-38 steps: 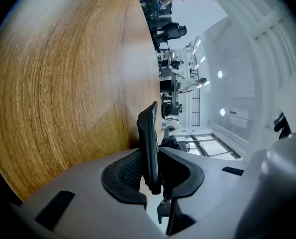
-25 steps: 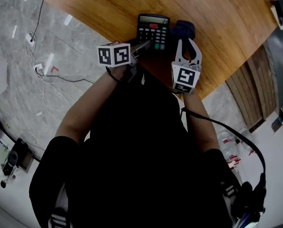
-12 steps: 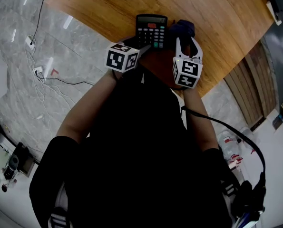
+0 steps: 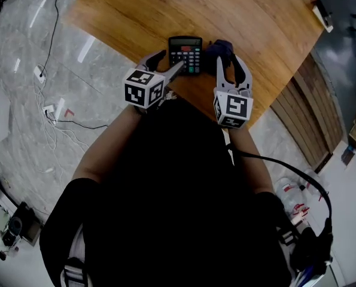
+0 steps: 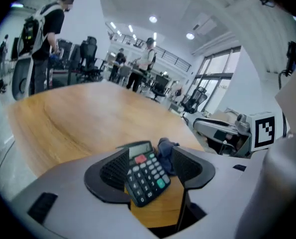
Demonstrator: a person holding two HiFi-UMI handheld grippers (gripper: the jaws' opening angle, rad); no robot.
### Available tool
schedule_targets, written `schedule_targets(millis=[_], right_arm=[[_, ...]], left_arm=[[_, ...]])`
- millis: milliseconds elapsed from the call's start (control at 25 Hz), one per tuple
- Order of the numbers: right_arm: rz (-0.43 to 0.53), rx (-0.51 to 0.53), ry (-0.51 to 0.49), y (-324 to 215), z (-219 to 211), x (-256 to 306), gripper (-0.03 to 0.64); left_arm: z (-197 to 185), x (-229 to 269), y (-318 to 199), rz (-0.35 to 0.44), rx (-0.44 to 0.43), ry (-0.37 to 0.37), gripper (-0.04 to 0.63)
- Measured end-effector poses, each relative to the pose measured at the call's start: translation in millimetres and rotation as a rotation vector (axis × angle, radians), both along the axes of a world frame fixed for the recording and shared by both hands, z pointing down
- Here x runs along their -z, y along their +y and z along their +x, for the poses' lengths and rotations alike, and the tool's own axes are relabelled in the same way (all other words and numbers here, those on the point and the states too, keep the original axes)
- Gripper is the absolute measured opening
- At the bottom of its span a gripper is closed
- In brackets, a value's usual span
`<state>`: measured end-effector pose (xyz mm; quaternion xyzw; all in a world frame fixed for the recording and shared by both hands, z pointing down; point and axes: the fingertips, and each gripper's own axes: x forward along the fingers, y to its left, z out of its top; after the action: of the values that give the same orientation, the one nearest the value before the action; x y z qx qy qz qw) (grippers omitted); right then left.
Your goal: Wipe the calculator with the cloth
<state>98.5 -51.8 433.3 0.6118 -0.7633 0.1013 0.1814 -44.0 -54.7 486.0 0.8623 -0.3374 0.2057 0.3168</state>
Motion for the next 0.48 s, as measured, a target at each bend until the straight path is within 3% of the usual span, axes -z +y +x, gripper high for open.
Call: schedule_targets(millis=[80,200,240,400,480], right_arm=[[0.066,0.027,-0.016,0,-15,25,0.119],[0.158,0.05,-0.054,1,-38,54,0.041],[0.179,0.061,-0.071,2,-46,60,0.024],[0.155,0.086,-0.208,7,-72,58,0.015],[0.158,0.088,-0.218,12,-80,58,0.015]], left_arm=[[1,36,-5,0.141,-0.002,0.011,0.26],[1,81,-8,0.358,-0.001,0.019,0.052],[1,92,-7,0.408,0.002,0.034,0.01],[2,115,3,0.548,0.01,0.089,0.006],[0,118,7,0.593,0.0,0.085,0.006]])
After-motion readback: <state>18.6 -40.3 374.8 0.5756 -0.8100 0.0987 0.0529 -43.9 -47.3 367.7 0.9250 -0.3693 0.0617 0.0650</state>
